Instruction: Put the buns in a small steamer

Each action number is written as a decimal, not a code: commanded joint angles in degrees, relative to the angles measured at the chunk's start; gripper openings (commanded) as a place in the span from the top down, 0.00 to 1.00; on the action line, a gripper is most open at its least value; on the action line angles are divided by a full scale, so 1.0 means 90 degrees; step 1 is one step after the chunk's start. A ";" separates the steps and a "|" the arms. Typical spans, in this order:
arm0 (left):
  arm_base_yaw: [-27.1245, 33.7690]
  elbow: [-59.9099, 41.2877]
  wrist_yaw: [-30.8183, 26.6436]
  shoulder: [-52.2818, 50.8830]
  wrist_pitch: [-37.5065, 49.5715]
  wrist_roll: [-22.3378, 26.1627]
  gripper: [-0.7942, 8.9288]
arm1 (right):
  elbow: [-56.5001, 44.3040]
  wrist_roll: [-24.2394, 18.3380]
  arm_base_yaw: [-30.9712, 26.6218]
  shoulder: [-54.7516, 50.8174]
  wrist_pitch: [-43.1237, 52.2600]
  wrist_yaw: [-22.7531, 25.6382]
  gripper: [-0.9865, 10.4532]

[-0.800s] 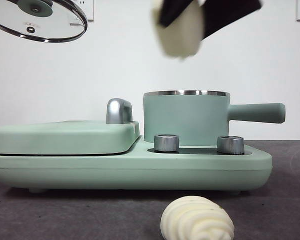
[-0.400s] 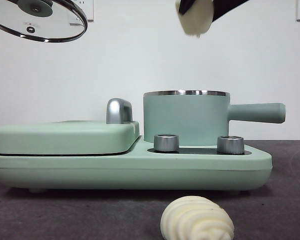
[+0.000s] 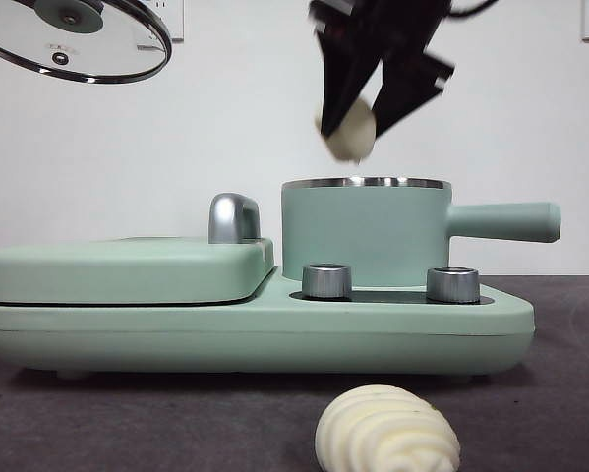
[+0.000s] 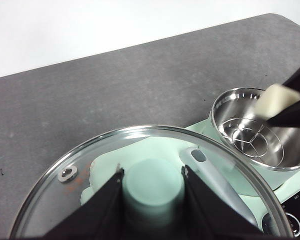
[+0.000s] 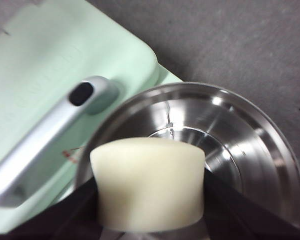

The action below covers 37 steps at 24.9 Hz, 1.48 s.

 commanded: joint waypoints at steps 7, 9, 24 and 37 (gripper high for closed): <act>-0.0002 0.0109 0.0034 0.0005 0.0177 -0.0049 0.91 | 0.0158 -0.0248 -0.0056 0.0818 0.0464 0.0068 0.69; -0.0002 0.0109 0.0034 0.0005 0.0182 -0.0049 0.91 | 0.0158 -0.0284 -0.0061 0.0920 0.0495 0.0063 0.69; -0.0002 0.0109 0.0034 0.0007 0.0204 -0.0049 0.91 | 0.0158 -0.0600 -0.0041 0.1258 0.0682 0.0219 0.64; -0.0002 0.0109 0.0034 0.0007 0.0204 -0.0049 0.91 | 0.0369 -0.0600 -0.0036 0.0707 0.0347 0.0141 0.58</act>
